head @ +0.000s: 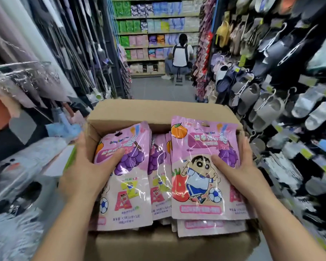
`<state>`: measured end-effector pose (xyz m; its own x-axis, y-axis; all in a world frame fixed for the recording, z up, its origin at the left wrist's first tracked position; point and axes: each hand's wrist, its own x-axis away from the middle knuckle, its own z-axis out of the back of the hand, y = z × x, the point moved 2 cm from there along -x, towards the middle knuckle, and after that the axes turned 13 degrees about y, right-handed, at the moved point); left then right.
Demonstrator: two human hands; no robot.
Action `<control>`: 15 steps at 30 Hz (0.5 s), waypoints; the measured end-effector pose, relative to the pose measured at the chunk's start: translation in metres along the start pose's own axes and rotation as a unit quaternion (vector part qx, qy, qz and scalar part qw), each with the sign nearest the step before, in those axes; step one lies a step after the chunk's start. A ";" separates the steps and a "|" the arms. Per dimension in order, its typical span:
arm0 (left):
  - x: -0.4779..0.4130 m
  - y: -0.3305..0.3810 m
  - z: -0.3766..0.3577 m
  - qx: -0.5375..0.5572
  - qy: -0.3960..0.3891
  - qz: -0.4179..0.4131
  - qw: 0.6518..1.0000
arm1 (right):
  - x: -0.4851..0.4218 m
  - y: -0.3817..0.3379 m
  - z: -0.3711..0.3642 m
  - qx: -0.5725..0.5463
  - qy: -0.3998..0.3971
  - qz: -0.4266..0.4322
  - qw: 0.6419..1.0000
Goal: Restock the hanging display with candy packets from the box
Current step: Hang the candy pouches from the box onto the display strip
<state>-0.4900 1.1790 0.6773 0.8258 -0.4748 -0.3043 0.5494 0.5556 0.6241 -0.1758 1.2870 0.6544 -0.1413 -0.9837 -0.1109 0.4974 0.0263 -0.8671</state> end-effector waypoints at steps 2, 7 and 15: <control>-0.031 0.019 -0.033 0.013 0.007 -0.006 1.000 | -0.046 -0.004 -0.018 -0.010 -0.002 0.007 1.000; -0.103 0.077 -0.098 0.027 0.018 0.001 0.999 | -0.164 -0.029 -0.049 0.008 -0.002 0.032 0.999; -0.227 0.145 -0.188 0.036 0.036 0.020 0.999 | -0.324 -0.082 -0.114 0.040 -0.007 0.052 0.998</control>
<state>-0.5736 1.4960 0.7015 0.8555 -0.4020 -0.3265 0.5069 0.5213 0.6865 -0.2688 1.6241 0.7060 -0.0732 -0.9790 -0.1905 0.5753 0.1146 -0.8099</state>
